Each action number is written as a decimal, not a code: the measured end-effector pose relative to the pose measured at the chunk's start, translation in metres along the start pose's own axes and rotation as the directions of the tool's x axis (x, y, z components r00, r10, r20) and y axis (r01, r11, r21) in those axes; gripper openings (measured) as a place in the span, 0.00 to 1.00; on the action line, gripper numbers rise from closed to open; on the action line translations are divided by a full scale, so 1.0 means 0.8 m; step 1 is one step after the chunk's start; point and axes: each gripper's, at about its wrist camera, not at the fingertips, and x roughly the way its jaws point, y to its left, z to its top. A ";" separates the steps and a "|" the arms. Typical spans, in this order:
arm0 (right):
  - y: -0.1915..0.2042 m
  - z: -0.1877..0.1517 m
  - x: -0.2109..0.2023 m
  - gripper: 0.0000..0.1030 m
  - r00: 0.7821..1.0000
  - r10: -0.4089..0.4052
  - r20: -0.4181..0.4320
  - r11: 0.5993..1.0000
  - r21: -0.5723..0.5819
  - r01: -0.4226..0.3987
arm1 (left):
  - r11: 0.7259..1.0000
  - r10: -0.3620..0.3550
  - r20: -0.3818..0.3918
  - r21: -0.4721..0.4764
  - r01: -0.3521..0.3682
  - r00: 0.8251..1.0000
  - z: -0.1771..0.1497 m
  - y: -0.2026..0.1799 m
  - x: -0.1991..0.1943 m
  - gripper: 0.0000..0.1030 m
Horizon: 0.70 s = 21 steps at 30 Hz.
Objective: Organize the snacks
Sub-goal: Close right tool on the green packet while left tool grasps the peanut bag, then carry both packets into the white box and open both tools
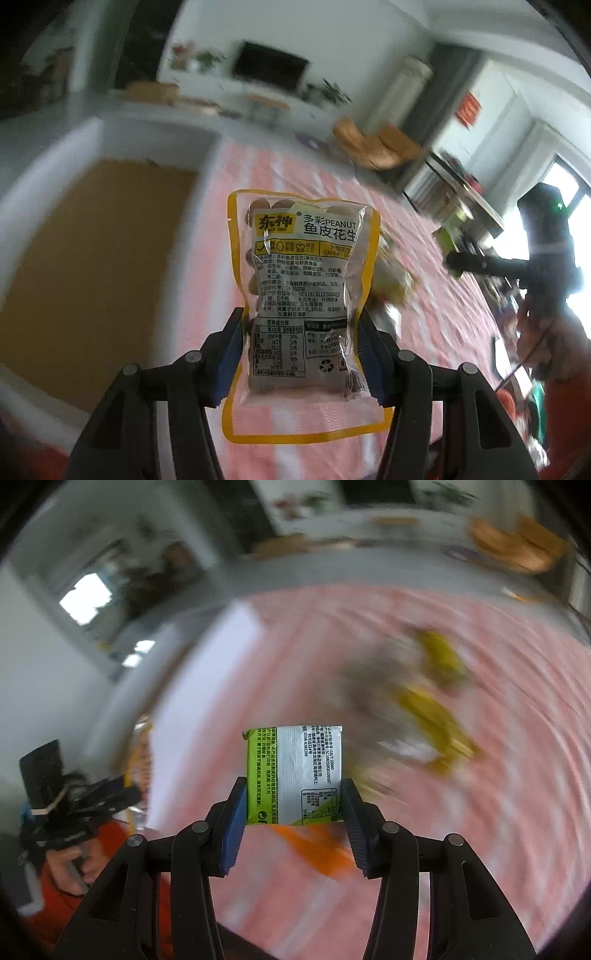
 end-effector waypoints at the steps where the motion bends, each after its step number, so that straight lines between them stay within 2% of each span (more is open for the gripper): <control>1: 0.019 0.010 0.009 0.50 1.000 0.030 0.000 0.999 -0.020 -0.030 | 0.999 0.051 0.026 -0.010 -0.050 0.998 0.010 0.020 -0.017 0.55; 4: 0.107 0.043 0.049 0.50 0.990 0.141 -0.010 0.985 -0.097 -0.141 | 0.981 0.190 0.042 -0.059 -0.187 0.981 0.024 0.073 -0.039 0.56; 7: 0.195 0.066 0.098 0.50 0.970 0.239 -0.035 0.957 -0.159 -0.242 | 0.939 0.330 0.019 -0.113 -0.326 0.944 0.024 0.135 -0.048 0.63; 8: 0.208 0.069 0.110 0.51 0.966 0.255 -0.041 0.952 -0.163 -0.259 | 0.919 0.376 0.000 -0.129 -0.373 0.926 0.022 0.153 -0.047 0.65; 9: 0.232 0.072 0.129 0.54 0.960 0.277 -0.050 0.945 -0.168 -0.281 | 0.894 0.427 -0.019 -0.145 -0.425 0.904 0.019 0.171 -0.045 0.70; 10: 0.242 0.072 0.137 0.66 0.959 0.278 -0.052 0.944 -0.170 -0.283 | 0.882 0.447 -0.029 -0.155 -0.446 0.894 0.018 0.182 -0.044 0.71; 12: 0.260 0.069 0.154 0.74 0.959 0.277 -0.057 0.944 -0.169 -0.283 | 0.870 0.459 -0.034 -0.182 -0.457 0.888 0.014 0.193 -0.045 0.72; 14: 0.258 0.066 0.158 0.73 0.957 0.286 -0.056 0.945 -0.149 -0.291 | 0.880 0.441 -0.001 -0.194 -0.433 0.898 0.014 0.182 -0.049 0.75; 16: 0.229 0.053 0.146 0.73 0.961 0.276 -0.020 0.951 -0.136 -0.276 | 0.901 0.407 0.034 -0.180 -0.395 0.913 0.010 0.154 -0.055 0.78; 17: 0.208 0.047 0.137 0.73 0.967 0.253 0.008 0.958 -0.142 -0.250 | 0.924 0.361 0.051 -0.158 -0.349 0.931 0.010 0.131 -0.054 0.78; 19: 0.165 0.027 0.115 0.73 0.981 0.179 0.073 0.974 -0.153 -0.166 | 0.963 0.257 0.063 -0.098 -0.250 0.964 0.008 0.087 -0.052 0.81; 20: 0.134 0.014 0.108 0.73 0.986 0.127 0.105 0.982 -0.151 -0.111 | 0.982 0.188 0.055 -0.036 -0.186 0.981 0.004 0.051 -0.041 0.84; 21: 0.099 -0.002 0.100 0.73 0.989 0.056 0.141 0.989 -0.144 -0.035 | 0.989 0.150 0.046 0.007 -0.150 0.988 0.002 0.028 -0.033 0.90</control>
